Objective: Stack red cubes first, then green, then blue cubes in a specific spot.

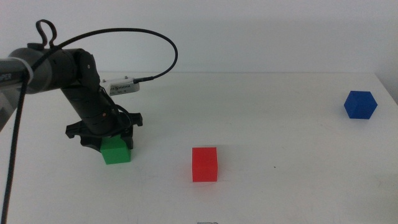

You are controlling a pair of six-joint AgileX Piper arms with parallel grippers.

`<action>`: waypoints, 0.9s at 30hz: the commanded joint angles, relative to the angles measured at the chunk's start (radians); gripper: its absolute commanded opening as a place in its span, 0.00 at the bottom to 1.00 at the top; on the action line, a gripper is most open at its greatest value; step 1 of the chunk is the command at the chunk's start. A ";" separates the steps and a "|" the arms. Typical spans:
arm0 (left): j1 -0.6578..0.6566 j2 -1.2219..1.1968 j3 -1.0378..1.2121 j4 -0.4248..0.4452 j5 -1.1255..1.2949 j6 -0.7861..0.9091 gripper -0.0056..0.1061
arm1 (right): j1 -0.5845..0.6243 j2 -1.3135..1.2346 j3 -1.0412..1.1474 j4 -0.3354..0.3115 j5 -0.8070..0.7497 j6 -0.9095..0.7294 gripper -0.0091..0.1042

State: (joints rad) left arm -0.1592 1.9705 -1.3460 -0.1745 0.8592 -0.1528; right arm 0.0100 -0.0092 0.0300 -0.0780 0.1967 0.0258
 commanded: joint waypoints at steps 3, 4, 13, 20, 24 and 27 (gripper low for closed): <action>-0.003 -0.083 -0.025 -0.023 0.036 0.002 0.43 | -0.005 -0.023 -0.019 -0.010 -0.076 -0.002 0.87; -0.008 -0.095 -0.025 -0.021 0.044 0.002 0.39 | -0.005 -0.023 -0.019 -0.010 -0.076 -0.002 0.87; -0.112 -0.243 -0.026 0.020 0.119 -0.143 0.18 | -0.005 -0.023 -0.019 -0.010 -0.076 -0.002 0.87; -0.316 -0.231 -0.115 0.100 0.153 -0.300 0.18 | -0.005 -0.023 -0.019 -0.010 -0.076 -0.002 0.87; -0.409 -0.189 -0.195 0.136 0.162 -0.373 0.18 | -0.005 -0.023 -0.019 -0.010 -0.076 -0.002 0.87; -0.464 -0.148 -0.246 0.159 0.181 -0.406 0.18 | -0.005 -0.023 -0.019 -0.010 -0.076 -0.002 0.87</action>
State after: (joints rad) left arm -0.5969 1.8530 -1.5401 -0.0327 1.0432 -0.5249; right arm 0.0100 -0.0092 0.0300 -0.0780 0.1967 0.0258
